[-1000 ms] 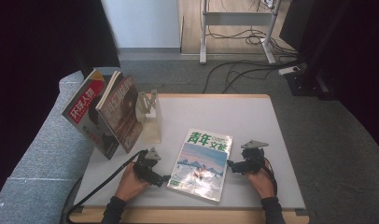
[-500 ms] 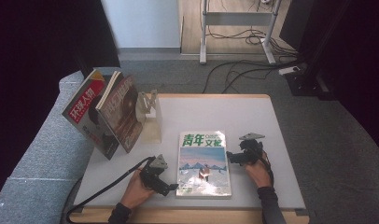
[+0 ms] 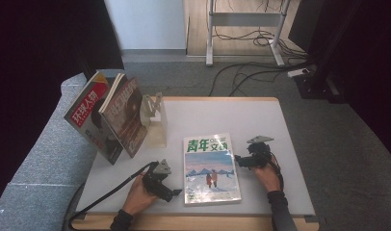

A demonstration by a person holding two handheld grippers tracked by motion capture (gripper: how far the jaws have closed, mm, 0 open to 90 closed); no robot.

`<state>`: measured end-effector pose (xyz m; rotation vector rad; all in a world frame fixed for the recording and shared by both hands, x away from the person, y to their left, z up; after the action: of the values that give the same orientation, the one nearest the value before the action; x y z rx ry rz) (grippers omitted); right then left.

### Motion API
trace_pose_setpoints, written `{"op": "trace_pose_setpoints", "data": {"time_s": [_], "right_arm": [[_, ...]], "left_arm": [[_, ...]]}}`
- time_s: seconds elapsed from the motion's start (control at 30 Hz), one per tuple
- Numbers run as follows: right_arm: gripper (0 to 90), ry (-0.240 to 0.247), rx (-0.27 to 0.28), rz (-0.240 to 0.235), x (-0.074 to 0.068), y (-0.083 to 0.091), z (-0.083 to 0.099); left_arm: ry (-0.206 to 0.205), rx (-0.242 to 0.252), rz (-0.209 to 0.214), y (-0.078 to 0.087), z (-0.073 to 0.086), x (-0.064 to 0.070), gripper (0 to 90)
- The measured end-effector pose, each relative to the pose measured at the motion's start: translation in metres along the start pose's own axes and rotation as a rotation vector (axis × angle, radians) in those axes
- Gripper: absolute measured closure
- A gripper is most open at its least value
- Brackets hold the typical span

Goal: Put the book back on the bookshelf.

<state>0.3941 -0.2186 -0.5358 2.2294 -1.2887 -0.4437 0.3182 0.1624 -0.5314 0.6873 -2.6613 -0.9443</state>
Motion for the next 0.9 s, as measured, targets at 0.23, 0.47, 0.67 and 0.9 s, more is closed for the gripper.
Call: {"op": "trace_pose_setpoints", "data": {"time_s": [0.23,0.47,0.67,0.9], "right_arm": [[8.4,0.020,0.046,-0.023,0.000,0.023,-0.008],[1.7,0.037,0.053,-0.136,-0.020,0.025,-0.016],[0.0,0.059,0.034,-0.193,-0.034,0.012,-0.019],[0.0,0.054,-0.001,-0.234,-0.043,-0.008,-0.018]], "left_arm": [[0.013,-0.012,-0.105,0.005,0.009,-0.009,0.0],[0.016,0.003,-0.110,0.005,0.010,-0.009,0.0],[0.016,0.005,-0.110,0.005,0.011,-0.009,0.0],[0.016,0.005,-0.110,0.005,0.011,-0.009,0.0]]}}
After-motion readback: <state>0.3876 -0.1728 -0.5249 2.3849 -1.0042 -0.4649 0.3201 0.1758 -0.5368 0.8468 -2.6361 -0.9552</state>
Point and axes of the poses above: each handheld gripper's, and its own axes: y roughly backward along the jaws, z roughly out of its underside, x roughly to its right, the point moved 1 cm from there along -y, roughly forward along the jaws, and after that the axes turned 9 degrees about x, right-handed, at the moved point
